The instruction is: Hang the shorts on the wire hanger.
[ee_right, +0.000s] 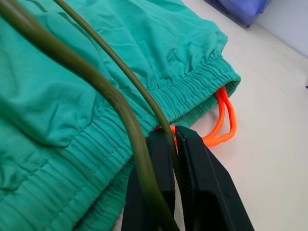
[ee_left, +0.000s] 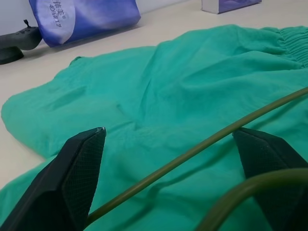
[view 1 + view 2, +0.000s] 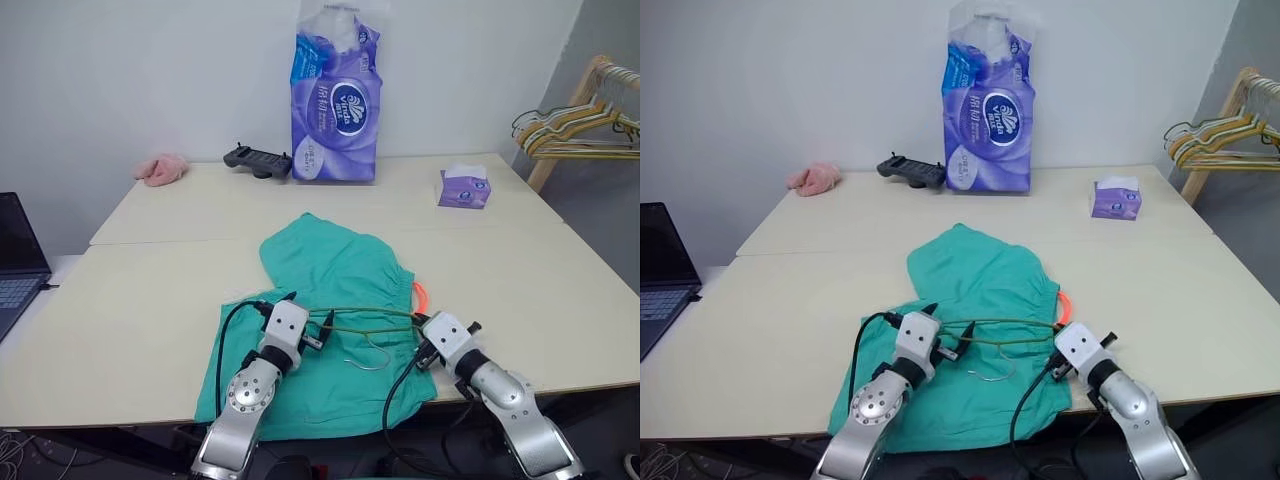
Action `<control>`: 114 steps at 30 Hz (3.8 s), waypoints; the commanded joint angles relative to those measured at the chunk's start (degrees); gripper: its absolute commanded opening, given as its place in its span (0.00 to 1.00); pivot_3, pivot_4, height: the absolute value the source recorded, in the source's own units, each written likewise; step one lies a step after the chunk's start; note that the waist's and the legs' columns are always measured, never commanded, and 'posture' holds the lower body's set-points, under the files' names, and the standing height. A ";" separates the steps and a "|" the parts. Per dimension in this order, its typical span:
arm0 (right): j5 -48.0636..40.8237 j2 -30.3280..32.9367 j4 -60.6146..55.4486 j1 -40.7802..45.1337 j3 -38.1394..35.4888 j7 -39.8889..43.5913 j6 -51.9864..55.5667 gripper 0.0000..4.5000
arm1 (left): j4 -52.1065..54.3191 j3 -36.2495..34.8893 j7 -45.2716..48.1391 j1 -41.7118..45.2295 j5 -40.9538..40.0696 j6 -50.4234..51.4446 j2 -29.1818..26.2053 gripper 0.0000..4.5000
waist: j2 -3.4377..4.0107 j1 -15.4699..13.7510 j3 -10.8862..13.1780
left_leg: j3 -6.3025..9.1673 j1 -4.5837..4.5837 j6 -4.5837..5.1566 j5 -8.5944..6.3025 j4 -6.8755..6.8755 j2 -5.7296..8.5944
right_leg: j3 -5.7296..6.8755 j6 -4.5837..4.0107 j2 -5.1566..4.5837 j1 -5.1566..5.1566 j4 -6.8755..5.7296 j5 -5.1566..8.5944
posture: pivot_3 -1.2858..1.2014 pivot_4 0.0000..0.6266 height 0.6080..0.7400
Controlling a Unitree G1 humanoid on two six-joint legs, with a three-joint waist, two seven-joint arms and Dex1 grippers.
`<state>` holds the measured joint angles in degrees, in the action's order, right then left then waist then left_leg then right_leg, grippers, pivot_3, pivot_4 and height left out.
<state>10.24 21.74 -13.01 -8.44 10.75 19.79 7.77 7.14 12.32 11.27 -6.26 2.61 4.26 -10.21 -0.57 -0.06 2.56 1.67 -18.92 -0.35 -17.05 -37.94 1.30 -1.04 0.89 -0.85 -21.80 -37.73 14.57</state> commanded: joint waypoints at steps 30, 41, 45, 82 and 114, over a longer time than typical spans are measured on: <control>0.75 16.09 -1.08 21.15 -9.68 10.04 13.59 0.00 | -12.84 -12.87 -0.98 36.02 -7.79 8.26 -2.53 0.99 | 0.08 -0.01 0.19 | 0.04 -0.13 -0.03 -0.03 0.09 0.00 | 0.05 -0.36 -0.08 -0.18 0.04 0.31 | 0.49 0.00 1.00; 0.66 16.70 -0.54 21.18 -10.06 10.19 12.73 0.00 | -13.14 -12.78 -0.80 35.91 -7.80 8.11 -2.95 0.99 | 0.13 -0.42 0.15 | 0.33 -0.77 -0.02 -0.30 0.09 0.01 | 0.28 -0.06 -0.08 -0.51 0.03 0.47 | 0.49 0.00 1.00; 0.84 16.45 -1.46 20.42 -10.13 10.22 12.80 0.00 | -12.38 -12.70 -0.74 34.73 -7.81 8.03 -2.86 0.99 | -0.30 -0.52 1.32 | 0.55 -0.80 0.00 -0.32 0.11 0.01 | 0.51 -0.26 -0.08 -0.52 0.12 0.61 | 0.49 0.13 1.00; 3.69 12.27 0.34 27.55 -7.09 5.96 15.67 0.00 | -16.26 -8.58 4.70 38.07 -6.11 5.79 -5.19 0.99 | -0.64 0.21 2.53 | 0.58 -0.81 -0.01 -0.35 -0.05 0.14 | 0.53 0.03 -0.18 -0.49 0.05 0.46 | 0.50 0.08 1.00; 4.86 25.55 27.61 45.74 -3.98 15.03 -5.06 0.00 | -45.18 1.44 22.23 58.33 4.56 -23.13 -14.63 0.99 | -0.52 1.66 4.13 | -0.11 -2.18 0.33 0.60 0.04 0.21 | 0.02 -0.10 -0.22 -1.81 0.68 -1.10 | 0.50 0.13 1.00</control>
<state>14.69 45.69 14.23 34.56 8.63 34.92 4.67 -37.30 14.83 33.38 48.39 6.26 -15.54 -23.40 -1.09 1.60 6.69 1.53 -21.34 -0.06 -16.43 -37.94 1.53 -1.03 0.83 -1.11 -23.83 -37.08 13.44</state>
